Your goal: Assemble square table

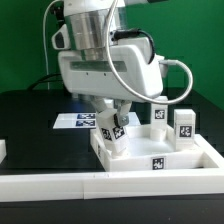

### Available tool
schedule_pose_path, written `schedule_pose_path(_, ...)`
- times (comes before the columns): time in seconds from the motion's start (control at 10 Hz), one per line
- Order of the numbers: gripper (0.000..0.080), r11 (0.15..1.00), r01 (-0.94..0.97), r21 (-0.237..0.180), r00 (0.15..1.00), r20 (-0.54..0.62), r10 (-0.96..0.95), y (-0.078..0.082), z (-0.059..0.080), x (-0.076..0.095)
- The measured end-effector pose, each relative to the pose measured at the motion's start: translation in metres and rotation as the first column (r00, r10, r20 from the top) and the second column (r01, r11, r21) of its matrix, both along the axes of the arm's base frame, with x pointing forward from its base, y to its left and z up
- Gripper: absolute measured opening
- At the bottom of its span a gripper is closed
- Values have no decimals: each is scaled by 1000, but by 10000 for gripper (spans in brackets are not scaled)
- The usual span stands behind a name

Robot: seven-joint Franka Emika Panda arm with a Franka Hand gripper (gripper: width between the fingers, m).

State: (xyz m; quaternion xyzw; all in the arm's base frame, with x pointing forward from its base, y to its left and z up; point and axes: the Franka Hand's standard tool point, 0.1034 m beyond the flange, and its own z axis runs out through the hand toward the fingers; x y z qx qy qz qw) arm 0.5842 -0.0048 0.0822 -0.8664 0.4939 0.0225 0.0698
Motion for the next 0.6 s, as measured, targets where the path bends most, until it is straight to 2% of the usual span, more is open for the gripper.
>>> schedule_pose_path(0.2, 292, 988, 154, 2, 988, -25, -153, 6, 0, 0)
schedule_pose_path(0.4, 292, 976, 220, 10, 975, -34, -219, 7, 0, 0)
schedule_pose_path(0.5, 385, 977, 212, 10, 977, -34, -211, 7, 0, 0)
schedule_pose_path(0.6, 521, 980, 199, 10, 980, -32, -199, 7, 0, 0)
